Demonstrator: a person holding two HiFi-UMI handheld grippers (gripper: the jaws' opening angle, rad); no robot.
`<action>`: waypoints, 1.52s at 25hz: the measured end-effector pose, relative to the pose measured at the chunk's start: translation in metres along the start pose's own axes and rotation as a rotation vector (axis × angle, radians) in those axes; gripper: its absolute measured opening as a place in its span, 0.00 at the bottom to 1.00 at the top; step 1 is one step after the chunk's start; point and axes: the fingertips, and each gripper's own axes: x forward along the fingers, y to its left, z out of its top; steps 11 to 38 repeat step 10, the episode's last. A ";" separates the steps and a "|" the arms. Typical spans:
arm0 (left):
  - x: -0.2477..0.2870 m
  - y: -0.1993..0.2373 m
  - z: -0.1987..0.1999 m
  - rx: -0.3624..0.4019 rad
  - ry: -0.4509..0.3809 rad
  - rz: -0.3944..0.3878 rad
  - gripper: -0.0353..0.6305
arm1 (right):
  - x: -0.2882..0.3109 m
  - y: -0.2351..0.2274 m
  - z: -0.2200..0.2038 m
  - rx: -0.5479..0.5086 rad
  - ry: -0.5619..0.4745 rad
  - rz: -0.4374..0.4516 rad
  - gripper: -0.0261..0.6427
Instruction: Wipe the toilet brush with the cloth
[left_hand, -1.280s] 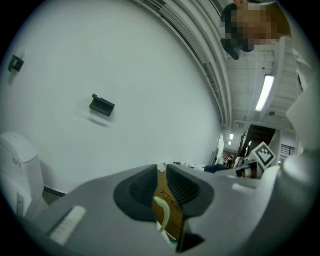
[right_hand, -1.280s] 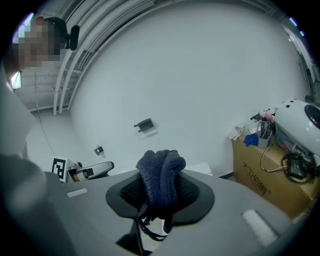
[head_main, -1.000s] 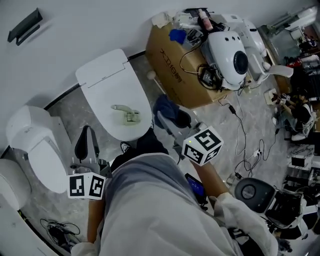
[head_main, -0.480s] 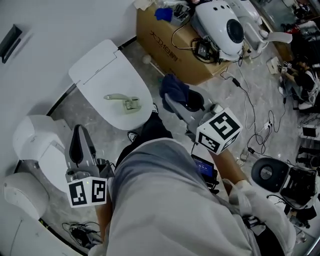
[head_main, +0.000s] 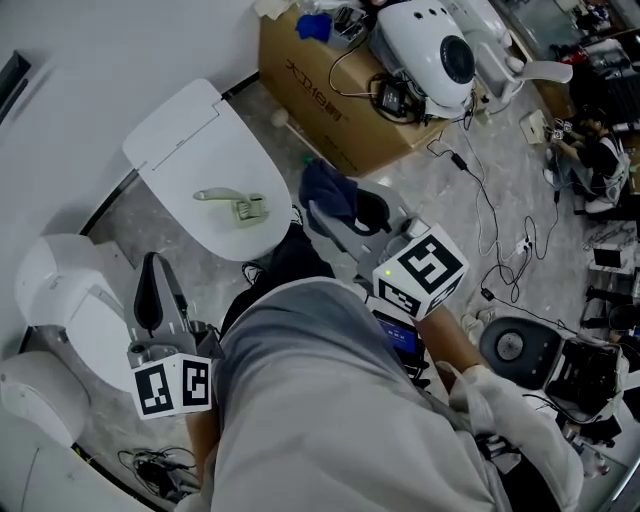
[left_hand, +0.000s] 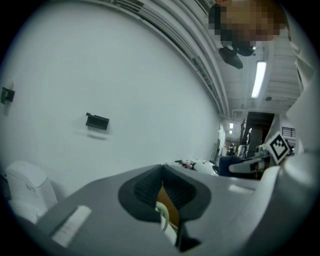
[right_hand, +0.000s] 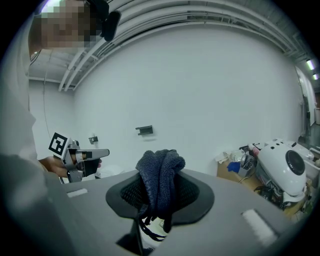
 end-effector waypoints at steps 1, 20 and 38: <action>0.000 0.000 -0.002 -0.003 0.004 0.000 0.05 | 0.001 0.001 0.000 -0.002 0.002 0.000 0.19; 0.004 -0.009 -0.011 -0.027 0.046 -0.001 0.05 | -0.003 0.000 0.002 0.011 0.023 -0.002 0.19; 0.004 -0.009 -0.011 -0.027 0.046 -0.001 0.05 | -0.003 0.000 0.002 0.011 0.023 -0.002 0.19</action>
